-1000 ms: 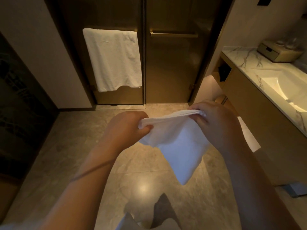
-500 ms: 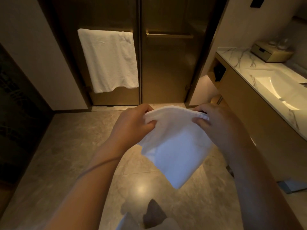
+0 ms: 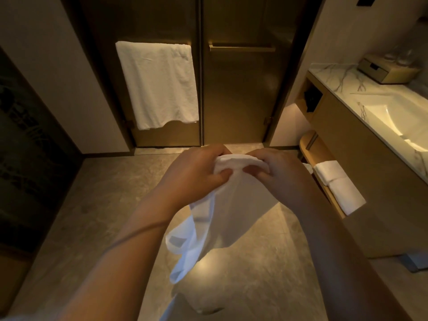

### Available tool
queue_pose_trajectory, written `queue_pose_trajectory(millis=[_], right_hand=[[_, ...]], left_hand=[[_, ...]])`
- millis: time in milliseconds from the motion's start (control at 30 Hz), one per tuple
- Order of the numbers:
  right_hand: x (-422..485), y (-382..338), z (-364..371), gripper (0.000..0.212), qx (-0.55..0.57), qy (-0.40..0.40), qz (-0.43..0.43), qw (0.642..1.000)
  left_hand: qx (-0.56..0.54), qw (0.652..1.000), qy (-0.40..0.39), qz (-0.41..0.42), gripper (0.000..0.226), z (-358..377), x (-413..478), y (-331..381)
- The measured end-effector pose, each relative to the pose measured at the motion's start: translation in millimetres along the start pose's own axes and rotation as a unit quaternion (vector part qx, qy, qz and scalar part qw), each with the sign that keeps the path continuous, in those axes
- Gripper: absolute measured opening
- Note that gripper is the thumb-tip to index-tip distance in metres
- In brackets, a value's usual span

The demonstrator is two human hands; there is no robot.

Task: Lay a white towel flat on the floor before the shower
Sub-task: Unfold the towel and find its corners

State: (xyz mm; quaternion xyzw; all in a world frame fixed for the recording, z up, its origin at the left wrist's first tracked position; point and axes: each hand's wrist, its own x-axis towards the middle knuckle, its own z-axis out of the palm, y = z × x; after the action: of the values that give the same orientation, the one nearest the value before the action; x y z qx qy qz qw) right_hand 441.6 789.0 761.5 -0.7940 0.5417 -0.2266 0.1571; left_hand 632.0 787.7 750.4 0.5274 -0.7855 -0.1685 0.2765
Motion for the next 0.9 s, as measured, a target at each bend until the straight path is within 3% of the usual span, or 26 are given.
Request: queue_pose_trajectory(millis=[233, 433, 567, 733, 900], right_hand=[[0.0, -3.7, 1.1, 0.022, -0.003, 0.059, -0.032, 0.998], [-0.5, 1.0, 3.5, 0.019, -0.009, 0.086, -0.044, 0.995], [0.2, 3.8, 2.3, 0.025, -0.012, 0.104, -0.03, 0.994], [-0.4, 4.5, 0.4, 0.027, 0.003, 0.141, 0.0, 0.99], [0.1, -0.9, 2.3, 0.028, 0.014, 0.157, 0.013, 0.987]], left_hand=[[-0.085, 0.993, -0.029, -0.076, 0.052, -19.8, -17.1, -15.4], [-0.122, 0.986, -0.01, -0.114, 0.021, -19.7, -21.0, -20.3], [-0.188, 0.973, 0.038, -0.128, 0.014, -14.3, -18.8, -16.4], [-0.278, 0.952, 0.058, -0.116, 0.022, -8.7, -13.1, -12.3], [-0.299, 0.946, 0.012, -0.127, 0.029, -1.9, -12.5, -22.3]])
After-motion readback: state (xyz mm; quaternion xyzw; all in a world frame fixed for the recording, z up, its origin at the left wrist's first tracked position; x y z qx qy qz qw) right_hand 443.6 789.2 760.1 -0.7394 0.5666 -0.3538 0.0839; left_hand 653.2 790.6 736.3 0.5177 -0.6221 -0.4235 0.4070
